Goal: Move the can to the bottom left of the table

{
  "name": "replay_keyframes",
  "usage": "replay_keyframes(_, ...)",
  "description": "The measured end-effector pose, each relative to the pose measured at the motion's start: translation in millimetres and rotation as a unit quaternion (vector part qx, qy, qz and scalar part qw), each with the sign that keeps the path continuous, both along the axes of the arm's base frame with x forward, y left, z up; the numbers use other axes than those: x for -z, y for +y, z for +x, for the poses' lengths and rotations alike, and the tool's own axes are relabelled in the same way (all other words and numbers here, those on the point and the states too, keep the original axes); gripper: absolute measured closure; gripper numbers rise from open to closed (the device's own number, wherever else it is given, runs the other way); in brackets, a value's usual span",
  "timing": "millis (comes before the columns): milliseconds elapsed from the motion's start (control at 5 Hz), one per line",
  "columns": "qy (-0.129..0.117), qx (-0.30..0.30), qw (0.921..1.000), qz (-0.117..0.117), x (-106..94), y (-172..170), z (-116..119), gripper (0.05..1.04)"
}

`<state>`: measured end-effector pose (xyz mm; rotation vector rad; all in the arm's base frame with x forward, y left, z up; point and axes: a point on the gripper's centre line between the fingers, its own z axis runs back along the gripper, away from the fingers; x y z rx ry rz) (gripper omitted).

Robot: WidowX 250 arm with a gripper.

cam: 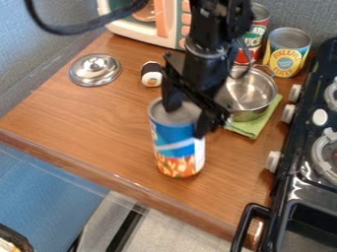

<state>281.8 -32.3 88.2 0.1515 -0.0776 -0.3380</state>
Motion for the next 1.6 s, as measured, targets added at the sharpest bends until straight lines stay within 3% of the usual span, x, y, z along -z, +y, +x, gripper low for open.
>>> replay_keyframes(400, 0.020, -0.071, 0.9968, 0.031, -1.9, 54, 18, 0.083)
replay_keyframes(800, 0.061, -0.084, 0.9904, 0.092, -0.9, 92, 7, 0.083)
replay_keyframes(1200, 0.057, -0.120, 0.9838, 0.120, 2.5, 132, -2, 0.083)
replay_keyframes(1400, 0.063, -0.130, 0.9839, 0.105, 4.2, 137, -5, 0.083)
replay_keyframes(1600, 0.069, -0.116, 0.9889, 0.061, 0.7, 132, -13, 0.083)
